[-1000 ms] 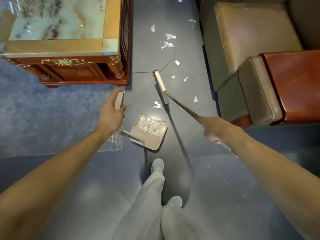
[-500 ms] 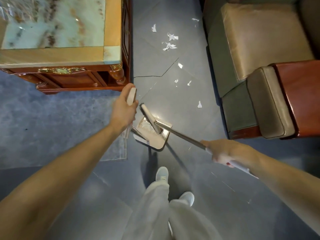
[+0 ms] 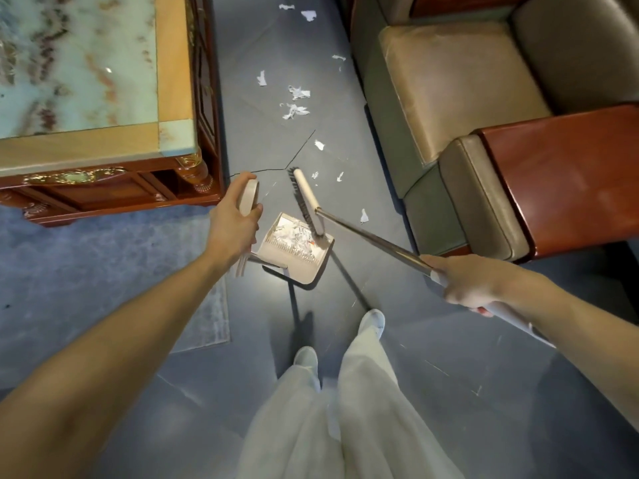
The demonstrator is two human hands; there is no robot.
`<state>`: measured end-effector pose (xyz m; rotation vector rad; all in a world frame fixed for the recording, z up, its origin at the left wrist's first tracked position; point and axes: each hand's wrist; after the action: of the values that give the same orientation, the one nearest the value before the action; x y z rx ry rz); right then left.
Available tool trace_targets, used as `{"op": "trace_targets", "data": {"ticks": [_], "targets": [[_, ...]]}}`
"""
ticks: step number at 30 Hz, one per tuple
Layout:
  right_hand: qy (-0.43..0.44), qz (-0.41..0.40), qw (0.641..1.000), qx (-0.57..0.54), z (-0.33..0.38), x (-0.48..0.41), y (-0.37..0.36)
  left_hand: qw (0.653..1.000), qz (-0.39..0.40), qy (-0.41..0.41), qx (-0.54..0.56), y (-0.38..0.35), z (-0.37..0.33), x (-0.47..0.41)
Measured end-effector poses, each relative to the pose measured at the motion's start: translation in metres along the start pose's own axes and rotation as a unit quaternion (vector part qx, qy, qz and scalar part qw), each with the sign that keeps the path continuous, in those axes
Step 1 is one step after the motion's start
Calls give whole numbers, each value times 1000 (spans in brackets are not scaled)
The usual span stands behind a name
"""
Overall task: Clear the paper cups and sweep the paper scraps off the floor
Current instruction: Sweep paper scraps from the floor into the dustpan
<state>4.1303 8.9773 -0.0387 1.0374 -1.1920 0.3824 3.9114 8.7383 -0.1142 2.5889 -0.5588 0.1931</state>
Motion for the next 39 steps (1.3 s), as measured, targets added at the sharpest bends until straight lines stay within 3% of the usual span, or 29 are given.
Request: {"op": "trace_targets", "data": {"ticks": [5,12,21,29,39], "targets": [[-47,-67,991,-101,-47,-16,14,1000,-3,-12,8,-37,-25,-10],[-69,-94,992,-47,-103,-62,38,999,17,-6,-36,-98,-58,-33],[-25,-16,998,-60,-135,-109,51,999,29,-13,-44,-166,-107,-91],[41,55,994,-86,-140,-104,60,999,7,9,-50,-158,-101,-97],[40,-25,999,-10,-136,-111,162,999,-34,16,-24,-137,-100,-109]]}}
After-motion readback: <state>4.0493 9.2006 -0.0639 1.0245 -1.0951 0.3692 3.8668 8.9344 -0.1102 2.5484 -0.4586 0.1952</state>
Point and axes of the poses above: each hand's wrist, its own x-axis away from the middle knuckle, its own y-axis out of the back of the hand, z = x × y, and after that the axes turned 5 degrees about x, right-handed
